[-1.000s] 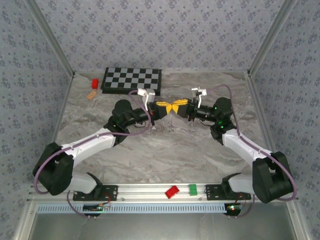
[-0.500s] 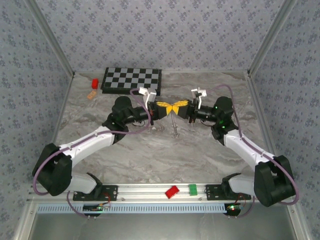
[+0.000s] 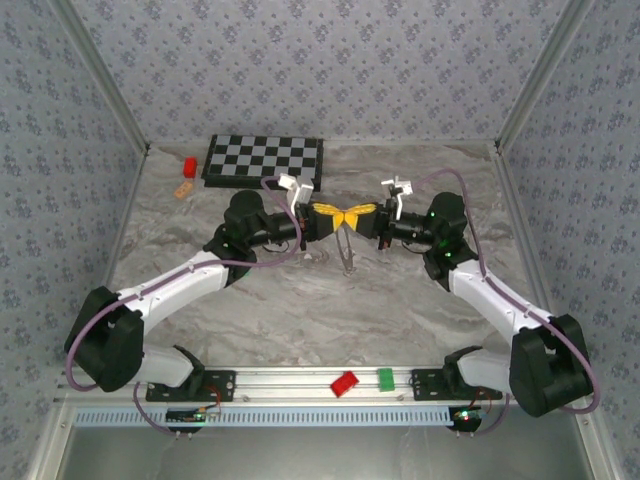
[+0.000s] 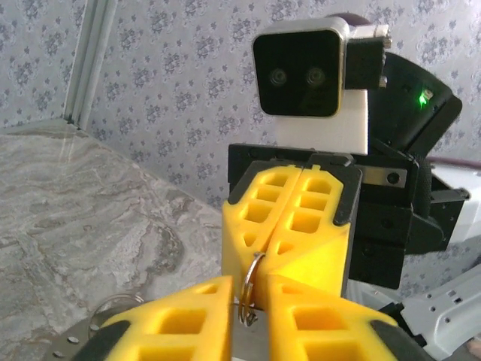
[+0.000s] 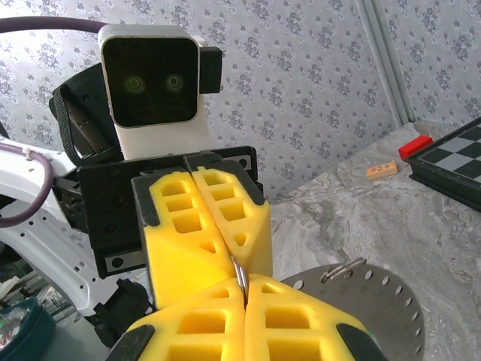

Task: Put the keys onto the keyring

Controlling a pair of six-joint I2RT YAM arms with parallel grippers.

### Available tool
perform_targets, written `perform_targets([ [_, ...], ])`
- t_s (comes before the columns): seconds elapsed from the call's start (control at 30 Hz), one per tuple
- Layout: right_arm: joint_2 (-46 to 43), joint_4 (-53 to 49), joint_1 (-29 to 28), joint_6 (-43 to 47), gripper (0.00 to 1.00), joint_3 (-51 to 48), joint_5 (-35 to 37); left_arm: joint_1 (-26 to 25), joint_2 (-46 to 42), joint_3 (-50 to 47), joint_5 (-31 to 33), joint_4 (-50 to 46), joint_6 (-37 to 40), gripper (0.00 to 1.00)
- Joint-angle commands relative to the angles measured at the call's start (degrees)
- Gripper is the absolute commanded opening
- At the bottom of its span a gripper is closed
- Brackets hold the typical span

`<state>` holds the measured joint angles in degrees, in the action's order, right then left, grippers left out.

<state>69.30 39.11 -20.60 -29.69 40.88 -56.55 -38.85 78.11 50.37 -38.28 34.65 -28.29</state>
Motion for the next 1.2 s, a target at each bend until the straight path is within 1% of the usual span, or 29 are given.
perform_targets([
  [0.0, -1.71, 1.58, -0.49, -0.12, 0.0, 0.75, 1.38, 0.95, -0.6, 1.68, -1.73, 4.0, -3.85, 0.39],
  [0.03, -1.79, 2.11, -0.5, -0.77, 0.0, 0.52, 2.44, 1.45, -0.82, 1.32, -1.74, 4.87, -5.34, 0.45],
  [0.1, -1.97, 2.09, -0.63, -1.4, 0.0, 0.34, 4.31, 2.18, -1.58, 0.39, -0.99, 6.57, -6.95, 0.48],
  [0.23, -2.74, 2.09, -1.06, -2.03, 0.0, -0.36, 7.6, 2.38, -3.6, -1.12, 2.43, 5.31, -5.95, 0.49],
  [0.37, -3.58, 0.79, -1.78, -1.0, 0.0, -0.48, 9.07, 2.37, -4.98, -2.35, 5.95, 4.37, -4.82, 0.44],
  [0.5, -3.82, -1.12, -2.42, -0.04, 0.0, -0.11, 10.45, 1.67, -5.2, -2.65, 7.19, 3.9, -3.32, 0.39],
  [0.67, -4.26, -2.2, -3.34, 0.8, 0.0, -0.1, 12.27, -0.37, -4.9, -1.58, 9.22, 0.08, 0.61, 0.38],
  [0.97, -4.76, -3.08, -3.76, 1.51, 0.0, 0.06, 12.97, -1.75, -3.77, -0.22, 9.89, -1.91, 3.04, 0.33],
  [1.17, -4.87, -3.34, -4.26, 2.07, 0.0, -0.06, 12.7, -1.86, -3.17, 0.06, 10.33, -1.46, 2.98, 0.3],
])
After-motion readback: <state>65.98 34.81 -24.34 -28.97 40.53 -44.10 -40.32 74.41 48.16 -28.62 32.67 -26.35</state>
